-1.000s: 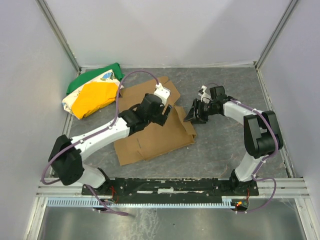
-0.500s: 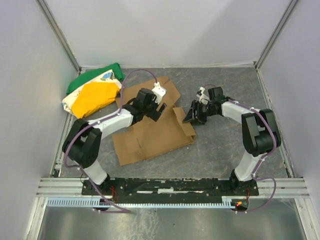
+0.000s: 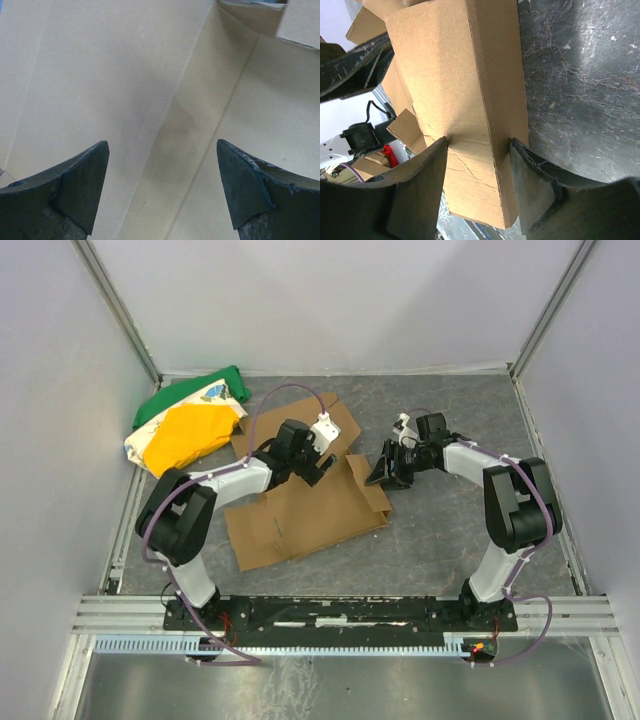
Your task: Fold the paper box
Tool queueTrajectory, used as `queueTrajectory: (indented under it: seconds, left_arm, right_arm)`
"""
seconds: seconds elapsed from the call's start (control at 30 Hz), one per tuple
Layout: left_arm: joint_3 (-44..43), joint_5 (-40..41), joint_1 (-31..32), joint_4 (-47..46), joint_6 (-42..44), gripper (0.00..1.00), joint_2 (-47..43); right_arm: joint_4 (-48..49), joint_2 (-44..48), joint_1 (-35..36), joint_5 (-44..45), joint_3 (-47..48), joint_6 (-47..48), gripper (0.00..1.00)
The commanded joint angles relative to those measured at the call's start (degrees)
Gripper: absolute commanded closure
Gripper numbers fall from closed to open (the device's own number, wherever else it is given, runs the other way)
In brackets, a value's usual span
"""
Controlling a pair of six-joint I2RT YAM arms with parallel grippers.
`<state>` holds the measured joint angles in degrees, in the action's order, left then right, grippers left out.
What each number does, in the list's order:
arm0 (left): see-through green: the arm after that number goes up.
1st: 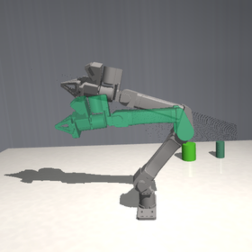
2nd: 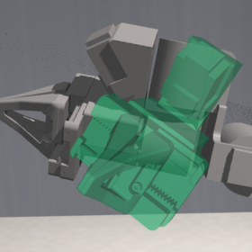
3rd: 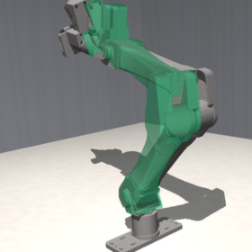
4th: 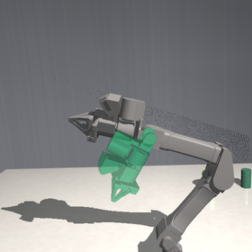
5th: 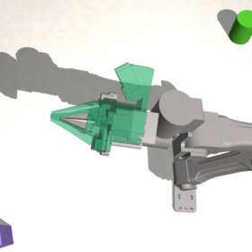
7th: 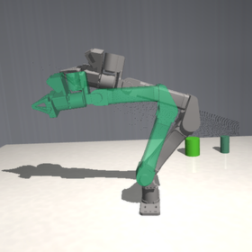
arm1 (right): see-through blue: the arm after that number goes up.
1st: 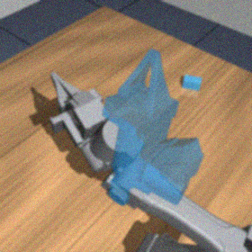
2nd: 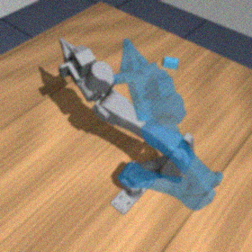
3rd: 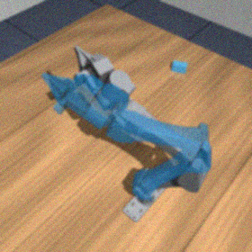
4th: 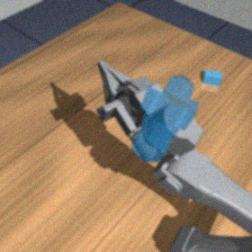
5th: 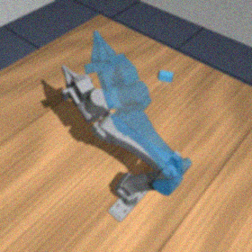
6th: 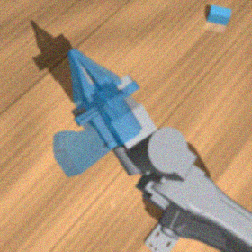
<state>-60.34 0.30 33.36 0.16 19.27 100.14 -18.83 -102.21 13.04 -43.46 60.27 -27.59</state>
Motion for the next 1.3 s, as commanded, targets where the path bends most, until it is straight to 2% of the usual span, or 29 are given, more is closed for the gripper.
queueTrajectory:
  seconds: [0.0, 0.2, 0.33, 0.4, 0.53, 0.73, 0.8, 0.9, 0.97, 1.1, 1.27]
  left_arm:
    - [-0.98, 0.68, -1.41, -4.0, 3.7, 0.06, 0.79]
    - [-3.38, -1.94, -1.71, -1.33, 3.93, 0.07, 5.34]
    - [-2.27, -4.03, -1.69, -0.88, 4.09, 0.11, 5.82]
    - [-1.31, -5.26, -1.67, -1.14, 4.04, 0.19, 5.13]
    - [0.18, -5.72, -1.8, -2.22, 3.46, 0.48, 3.79]
    - [2.84, -4.73, -1.84, -4.09, 2.8, 0.71, 1.7]
    - [3.07, -3.73, -1.94, -4.86, 2.42, 0.71, 1.13]
    - [1.9, -1.84, -1.93, -5.26, 0.44, 0.65, -0.31]
    - [0.37, -0.72, -1.99, -5.19, -1.7, 0.47, -1.3]
    - [-5.8, -4.83, -2.1, -0.44, -7.94, 0.39, -1.75]
    - [-8.99, -9.83, -2.05, 2.4, -13.86, 0.42, -1.11]
  right_arm:
    - [1.55, -0.83, 0.32, -1.35, 2.11, 0.97, 0.39]
    - [1.61, -0.99, 0.32, -1.63, 2.22, 0.96, 0.39]
    - [1.52, -0.88, 0.32, -1.67, 2.13, 0.99, 0.39]
    - [1.47, -0.98, 0.32, -1.71, 2.13, 1.13, 0.39]
    - [1.63, -1.28, 0.32, -1.76, 2.11, 0.98, 0.39]
    - [2.26, -1.19, 0.31, -2.24, 1.83, 0.59, 0.39]
    - [2.25, -1.08, 0.31, -2.24, 1.79, 0.6, 0.39]
    - [2.52, -0.94, 0.17, -2.33, 1.43, 0.46, 0.38]
    - [2.57, -0.68, 0.2, -2.41, 1.36, 0.39, 0.38]
    - [2.12, 0.16, 0.13, -1.89, 1.59, 0.46, 0.37]
    - [-0.78, 1.81, 0.13, 0.71, 2.69, 2.01, 0.36]
